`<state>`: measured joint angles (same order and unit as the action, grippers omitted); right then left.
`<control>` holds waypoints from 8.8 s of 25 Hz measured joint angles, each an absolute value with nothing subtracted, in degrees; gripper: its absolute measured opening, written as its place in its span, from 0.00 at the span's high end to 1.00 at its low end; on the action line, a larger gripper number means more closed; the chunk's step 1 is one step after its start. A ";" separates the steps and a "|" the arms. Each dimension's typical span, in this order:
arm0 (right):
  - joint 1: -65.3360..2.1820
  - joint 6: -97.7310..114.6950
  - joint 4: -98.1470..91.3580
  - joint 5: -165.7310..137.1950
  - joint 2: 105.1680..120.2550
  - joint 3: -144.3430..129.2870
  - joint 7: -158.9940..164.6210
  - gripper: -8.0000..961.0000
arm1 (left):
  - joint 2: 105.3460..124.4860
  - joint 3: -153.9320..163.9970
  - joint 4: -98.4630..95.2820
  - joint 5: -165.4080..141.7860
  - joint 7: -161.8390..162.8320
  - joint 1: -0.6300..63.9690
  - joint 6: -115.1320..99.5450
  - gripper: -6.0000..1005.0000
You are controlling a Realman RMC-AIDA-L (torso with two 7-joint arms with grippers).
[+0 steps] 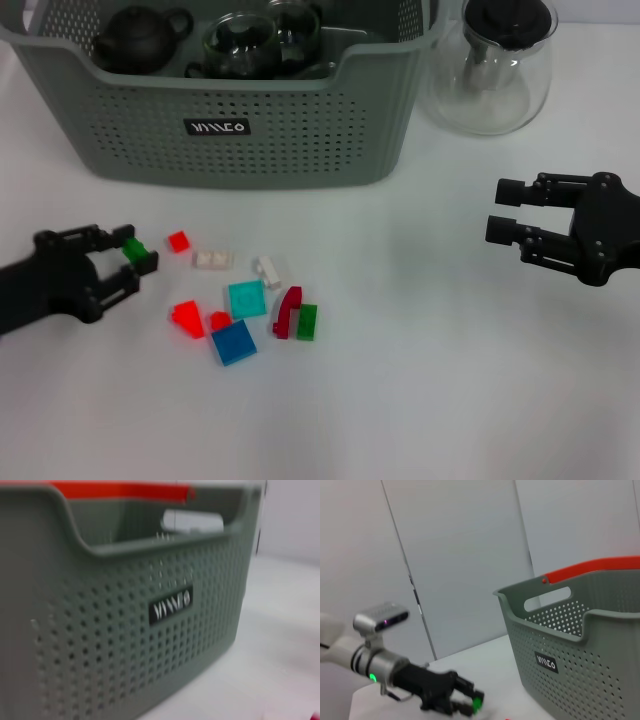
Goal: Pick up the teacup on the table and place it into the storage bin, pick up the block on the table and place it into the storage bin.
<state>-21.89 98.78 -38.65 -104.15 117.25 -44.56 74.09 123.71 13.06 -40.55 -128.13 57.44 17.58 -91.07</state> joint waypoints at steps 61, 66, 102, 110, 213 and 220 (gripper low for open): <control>-22.87 98.08 -38.66 -104.15 117.16 -44.75 74.09 0.47 | 120.24 32.46 -62.78 -96.79 116.10 27.96 -93.34 0.42; -22.87 98.03 -38.60 -104.15 117.16 -44.64 74.09 0.47 | 122.36 23.78 -58.65 -101.14 93.58 19.96 -108.00 0.42; -22.94 96.97 -38.41 -104.15 117.69 -44.55 75.15 0.47 | 124.61 18.37 -29.31 -126.09 34.38 13.37 -86.18 0.43; -23.27 96.51 -38.40 -104.15 117.69 -44.81 75.40 0.47 | 124.56 18.37 -27.94 -126.12 33.23 13.43 -84.24 0.43; -24.14 95.78 -37.79 -104.23 117.65 -44.69 75.57 0.47 | 124.74 19.81 -40.55 -118.69 48.65 13.91 -105.31 0.36; -24.21 95.79 -37.79 -104.24 117.65 -44.63 76.45 0.47 | 124.69 19.12 -30.80 -128.33 37.35 13.89 -95.76 0.36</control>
